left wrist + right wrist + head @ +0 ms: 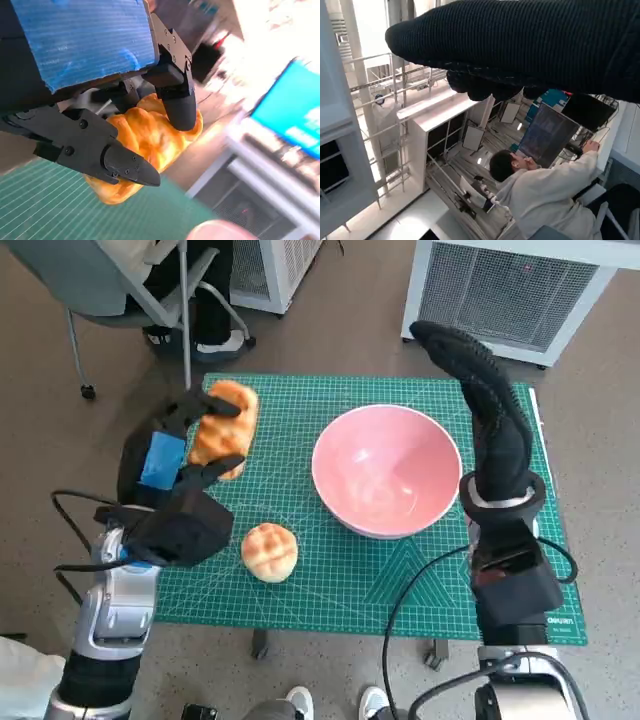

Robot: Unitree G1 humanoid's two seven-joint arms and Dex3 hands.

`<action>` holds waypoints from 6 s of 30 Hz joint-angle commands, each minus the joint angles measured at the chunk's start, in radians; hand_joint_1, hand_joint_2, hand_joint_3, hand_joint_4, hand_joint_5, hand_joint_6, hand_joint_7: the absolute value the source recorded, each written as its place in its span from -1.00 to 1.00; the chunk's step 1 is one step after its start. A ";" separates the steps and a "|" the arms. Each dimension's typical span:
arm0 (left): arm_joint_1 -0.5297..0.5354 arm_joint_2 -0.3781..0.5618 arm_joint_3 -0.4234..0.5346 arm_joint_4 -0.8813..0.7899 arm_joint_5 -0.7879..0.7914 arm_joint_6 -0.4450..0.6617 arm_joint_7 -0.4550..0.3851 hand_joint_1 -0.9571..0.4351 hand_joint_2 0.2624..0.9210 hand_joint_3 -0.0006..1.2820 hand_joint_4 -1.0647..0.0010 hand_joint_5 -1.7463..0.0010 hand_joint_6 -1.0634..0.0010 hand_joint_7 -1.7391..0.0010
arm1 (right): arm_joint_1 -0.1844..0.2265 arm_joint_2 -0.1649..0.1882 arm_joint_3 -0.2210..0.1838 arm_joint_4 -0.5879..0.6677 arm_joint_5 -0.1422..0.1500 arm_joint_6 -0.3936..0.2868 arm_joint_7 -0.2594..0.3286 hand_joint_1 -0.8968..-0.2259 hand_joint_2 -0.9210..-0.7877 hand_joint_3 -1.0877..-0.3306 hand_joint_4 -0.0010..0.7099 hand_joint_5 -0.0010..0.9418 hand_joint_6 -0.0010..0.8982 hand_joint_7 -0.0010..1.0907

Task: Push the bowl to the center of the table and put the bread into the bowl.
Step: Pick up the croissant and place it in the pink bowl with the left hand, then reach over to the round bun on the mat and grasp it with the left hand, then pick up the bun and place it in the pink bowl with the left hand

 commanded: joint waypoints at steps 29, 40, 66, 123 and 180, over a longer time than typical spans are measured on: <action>-0.359 -0.151 -0.279 0.422 0.036 -0.383 -0.133 0.38 1.00 -0.92 -0.41 -0.36 -0.16 -0.24 | 0.059 -0.017 -0.026 -0.052 -0.039 0.021 -0.033 0.02 -1.00 -0.10 -0.18 -0.99 -1.00 0.29; -0.433 -0.171 -0.319 0.640 0.042 -0.459 -0.183 0.38 1.00 -0.80 -0.25 -0.42 0.01 -0.40 | 0.090 -0.023 -0.034 -0.116 -0.039 0.056 -0.032 -0.01 -1.00 -0.09 -0.19 -1.00 -1.00 0.24; -0.424 -0.037 -0.258 0.677 -0.100 -0.651 -0.505 -0.03 1.00 -0.94 0.94 0.99 0.61 0.98 | 0.120 -0.026 -0.032 -0.178 -0.059 0.090 -0.050 -0.10 -1.00 -0.08 -0.23 -1.00 -1.00 0.22; 0.040 0.250 -0.137 0.489 -0.189 -0.822 -0.635 0.10 0.93 -1.00 0.44 1.00 0.35 0.85 | 0.133 -0.035 -0.016 -0.184 0.011 0.104 0.011 -0.01 -1.00 -0.10 -0.21 -0.99 -1.00 0.23; -0.138 0.219 -0.076 0.317 -0.167 -0.653 -0.517 0.38 1.00 -0.92 -0.27 -0.38 -0.28 -0.24 | 0.126 -0.040 -0.020 -0.173 0.007 0.108 0.023 -0.01 -1.00 -0.11 -0.21 -0.99 -1.00 0.23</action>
